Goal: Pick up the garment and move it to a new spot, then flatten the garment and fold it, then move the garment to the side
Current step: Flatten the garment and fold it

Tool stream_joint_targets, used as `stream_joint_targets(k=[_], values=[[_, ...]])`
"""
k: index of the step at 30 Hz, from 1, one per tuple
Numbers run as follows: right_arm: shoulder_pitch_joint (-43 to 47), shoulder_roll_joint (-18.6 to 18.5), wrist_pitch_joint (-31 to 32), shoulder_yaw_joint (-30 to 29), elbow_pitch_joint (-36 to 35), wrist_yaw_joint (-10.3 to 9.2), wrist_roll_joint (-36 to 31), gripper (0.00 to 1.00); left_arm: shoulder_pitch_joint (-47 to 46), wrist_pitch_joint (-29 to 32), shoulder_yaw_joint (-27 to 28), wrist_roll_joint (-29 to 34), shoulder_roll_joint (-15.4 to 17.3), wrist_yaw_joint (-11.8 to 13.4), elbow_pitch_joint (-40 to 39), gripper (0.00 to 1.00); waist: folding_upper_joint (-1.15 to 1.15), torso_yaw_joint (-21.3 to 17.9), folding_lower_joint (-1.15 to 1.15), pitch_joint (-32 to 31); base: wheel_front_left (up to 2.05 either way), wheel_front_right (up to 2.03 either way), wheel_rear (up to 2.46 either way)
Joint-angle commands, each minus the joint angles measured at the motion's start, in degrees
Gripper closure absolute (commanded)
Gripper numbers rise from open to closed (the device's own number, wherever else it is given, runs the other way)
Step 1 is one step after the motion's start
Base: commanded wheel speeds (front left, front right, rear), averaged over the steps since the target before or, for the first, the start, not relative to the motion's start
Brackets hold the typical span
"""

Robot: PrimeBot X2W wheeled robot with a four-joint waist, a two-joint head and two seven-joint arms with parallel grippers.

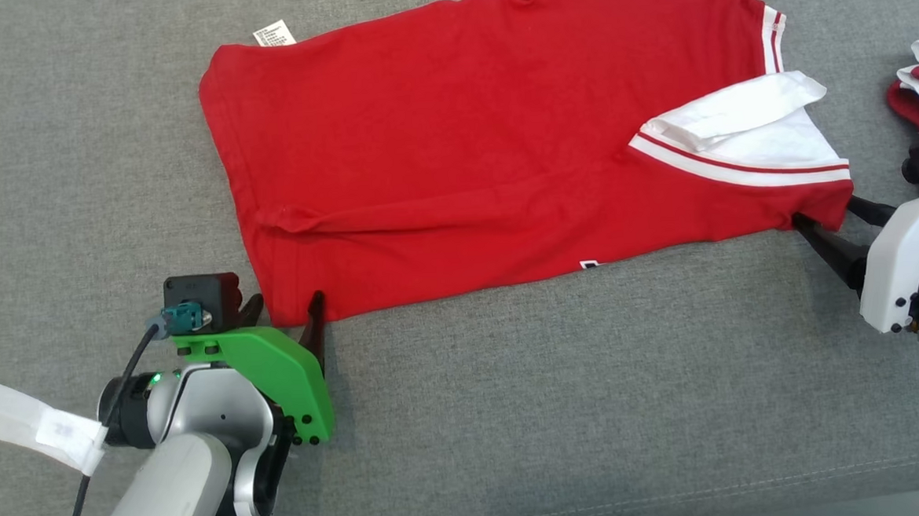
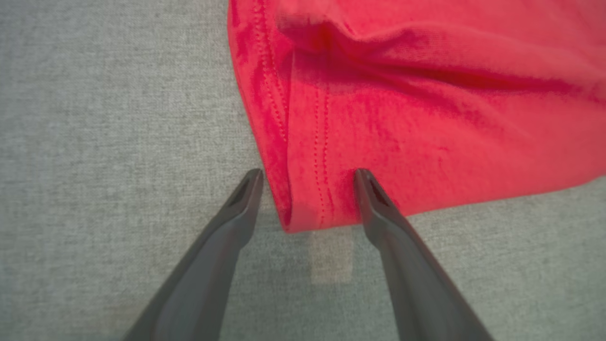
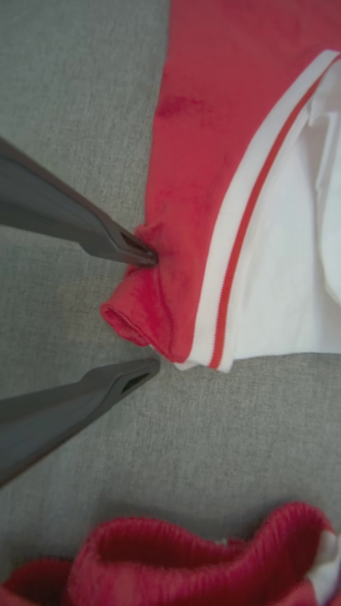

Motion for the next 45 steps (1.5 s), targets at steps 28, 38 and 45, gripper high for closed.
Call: stream_joint_targets(k=[28, 38, 45], values=[[20.9, -10.6, 6.9, -6.1, -11.9, -0.06, 16.6, 1.00, 23.4, -0.5, 3.5, -8.7, 6.0, 1.6, -20.5, 0.95, 0.00, -1.3, 0.00, -3.2, 0.00, 0.00, 0.00], [15.9, -11.2, 6.5, -9.7, -16.8, -0.03, 12.1, 0.00, 22.6, -1.4, 6.2, -5.6, 9.3, 4.0, -22.4, 0.00, 0.00, -1.9, 0.00, -2.4, 0.00, 0.00, 0.00], [-3.8, -6.8, 7.3, -8.9, -13.9, -0.03, 4.1, 0.00, 3.5, 3.9, 5.6, -2.4, 9.0, 2.1, -19.6, 0.00, 0.00, -0.6, 0.00, 2.0, 0.00, 0.00, 0.00]])
